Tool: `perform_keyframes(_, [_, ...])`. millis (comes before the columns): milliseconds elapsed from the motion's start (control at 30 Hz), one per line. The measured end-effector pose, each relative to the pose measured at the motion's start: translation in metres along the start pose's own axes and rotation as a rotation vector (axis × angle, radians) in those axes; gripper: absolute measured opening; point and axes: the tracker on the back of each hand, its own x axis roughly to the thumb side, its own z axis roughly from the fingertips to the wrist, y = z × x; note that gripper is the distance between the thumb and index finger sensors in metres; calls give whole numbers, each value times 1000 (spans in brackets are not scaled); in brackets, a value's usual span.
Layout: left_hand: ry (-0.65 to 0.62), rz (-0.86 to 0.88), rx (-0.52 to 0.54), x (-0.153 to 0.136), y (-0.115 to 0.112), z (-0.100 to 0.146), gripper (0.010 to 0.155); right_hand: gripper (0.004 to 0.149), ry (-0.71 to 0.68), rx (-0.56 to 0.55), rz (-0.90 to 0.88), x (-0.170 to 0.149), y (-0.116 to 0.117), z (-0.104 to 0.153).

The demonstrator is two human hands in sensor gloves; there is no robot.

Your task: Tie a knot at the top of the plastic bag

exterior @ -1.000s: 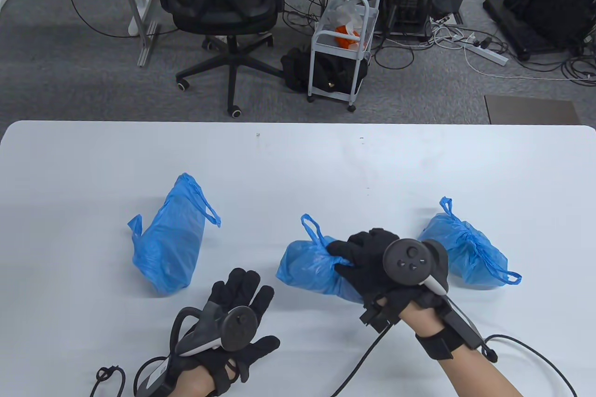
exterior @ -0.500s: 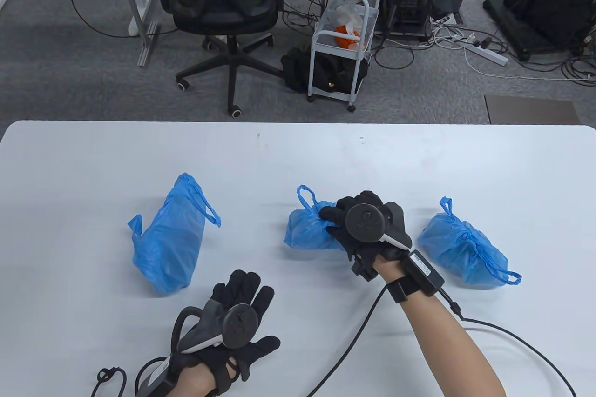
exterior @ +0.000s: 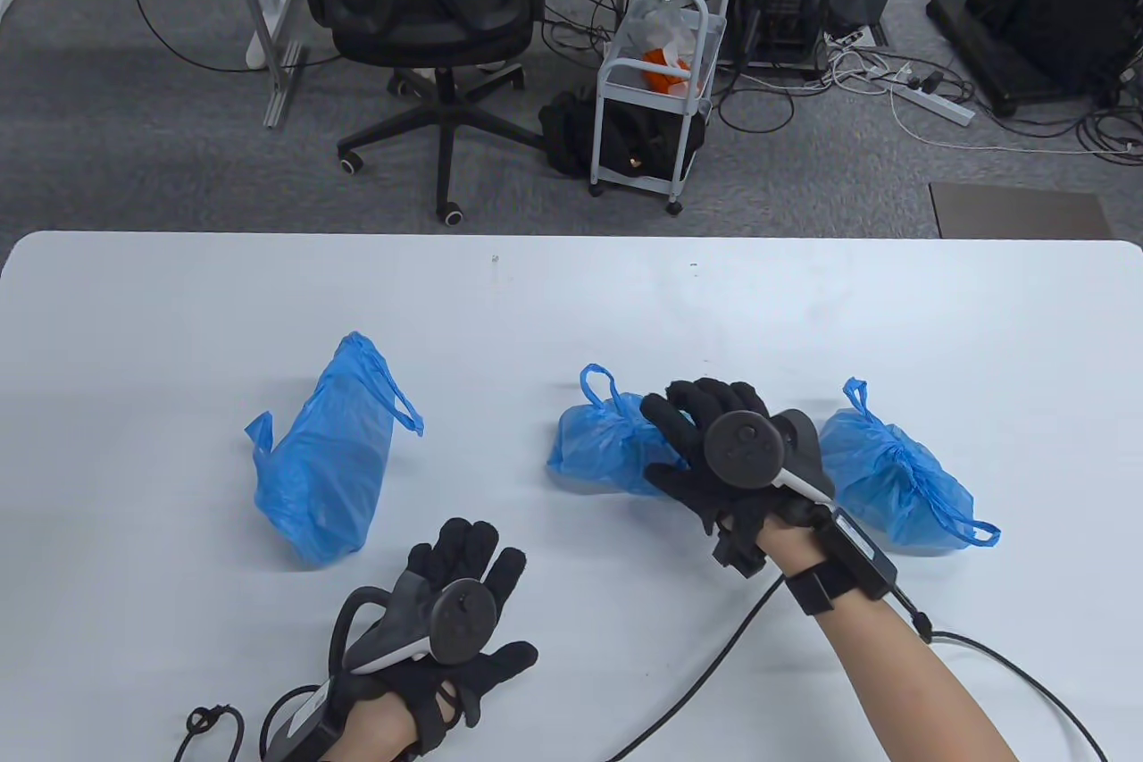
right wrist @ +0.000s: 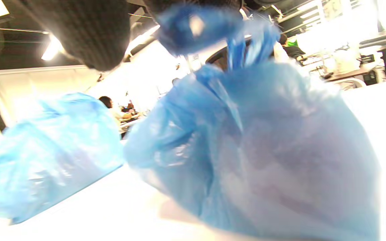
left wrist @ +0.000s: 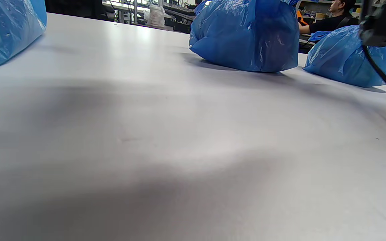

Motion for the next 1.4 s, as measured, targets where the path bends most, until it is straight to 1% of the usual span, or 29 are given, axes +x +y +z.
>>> perform_keyframes(67, [-1, 5, 10, 0, 1, 0, 86, 75, -32, -19, -10, 6, -8, 25])
perform_keyframes(133, [-13, 17, 18, 0, 1, -1, 86, 75, -51, 0, -28, 12, -11, 54])
perform_keyframes(200, [-23, 22, 24, 0, 1, -2, 85, 78, -58, 30, -45, 14, -10, 75])
perform_keyframes(233, [-18, 19, 25, 0, 1, -2, 85, 80, -62, 47, -65, 14, -7, 87])
perform_keyframes(367, [8, 13, 22, -2, 0, -5, 85, 83, -61, 129, -112, 13, 12, 117])
perform_keyframes(400, [13, 13, 19, -3, -1, -5, 85, 83, -64, 115, -111, 13, 16, 122])
perform_keyframes(433, [16, 16, 10, -3, -2, -6, 85, 83, -81, 77, -115, 11, 22, 127])
perform_keyframes(467, [13, 21, -1, -4, -4, -6, 85, 83, -93, 44, -106, 10, 27, 131])
perform_keyframes(533, [15, 23, -15, -3, -5, -5, 85, 83, -68, 135, -105, 15, 24, 136])
perform_keyframes(567, [17, 19, -9, -2, -5, -5, 85, 83, -67, 106, -102, 16, 23, 137])
perform_keyframes(600, [13, 15, 2, -2, -4, -5, 85, 82, -86, 32, -92, 17, 23, 137])
perform_keyframes(667, [14, 13, 3, -1, -4, -5, 85, 82, -70, 76, -88, 17, 23, 136])
perform_keyframes(733, [15, 11, -2, -1, -5, -5, 85, 82, -74, 57, -100, 18, 23, 135])
perform_keyframes(833, [13, -1, 2, 1, -5, -6, 85, 82, -75, 58, -91, 19, 23, 135])
perform_keyframes(933, [24, -73, -9, 8, -7, -8, 83, 80, -72, 61, -87, 19, 23, 134])
perform_keyframes(967, [20, -99, -7, 10, -3, -10, 81, 80, -73, 63, -89, 18, 24, 134])
perform_keyframes(1000, [29, -111, 8, 10, 5, -12, 81, 80, -73, 65, -90, 18, 24, 134])
perform_keyframes(1033, [53, -89, 41, 7, 21, -13, 80, 80, -75, 62, -91, 18, 24, 134])
perform_keyframes(1067, [71, -50, 76, 3, 34, -12, 80, 80, -76, 61, -92, 18, 24, 134])
perform_keyframes(1100, [99, 45, 150, -7, 56, -11, 79, 80, -77, 65, -93, 18, 24, 134])
perform_keyframes(1133, [171, 195, 227, -23, 79, -9, 77, 80, -77, 67, -95, 18, 25, 134])
perform_keyframes(1167, [220, 310, 276, -36, 92, -7, 75, 80, -77, 69, -98, 18, 25, 134])
perform_keyframes(1200, [267, 462, 343, -56, 107, -4, 75, 80, -80, 77, -104, 18, 25, 133])
perform_keyframes(1233, [294, 557, 378, -72, 113, -2, 75, 80, -78, 78, -102, 18, 25, 133])
perform_keyframes(1267, [350, 611, 400, -91, 116, 2, 76, 81, -72, 76, -100, 17, 25, 133])
perform_keyframes(1300, [439, 636, 440, -111, 113, 5, 77, 81, -70, 75, -101, 17, 25, 133])
perform_keyframes(1333, [489, 647, 471, -122, 109, 6, 79, 81, -69, 74, -102, 17, 25, 133])
perform_keyframes(1367, [556, 637, 509, -141, 97, 3, 80, 81, -67, 75, -102, 17, 25, 133])
perform_keyframes(1400, [612, 615, 478, -153, 88, 0, 81, 81, -67, 76, -102, 17, 25, 133])
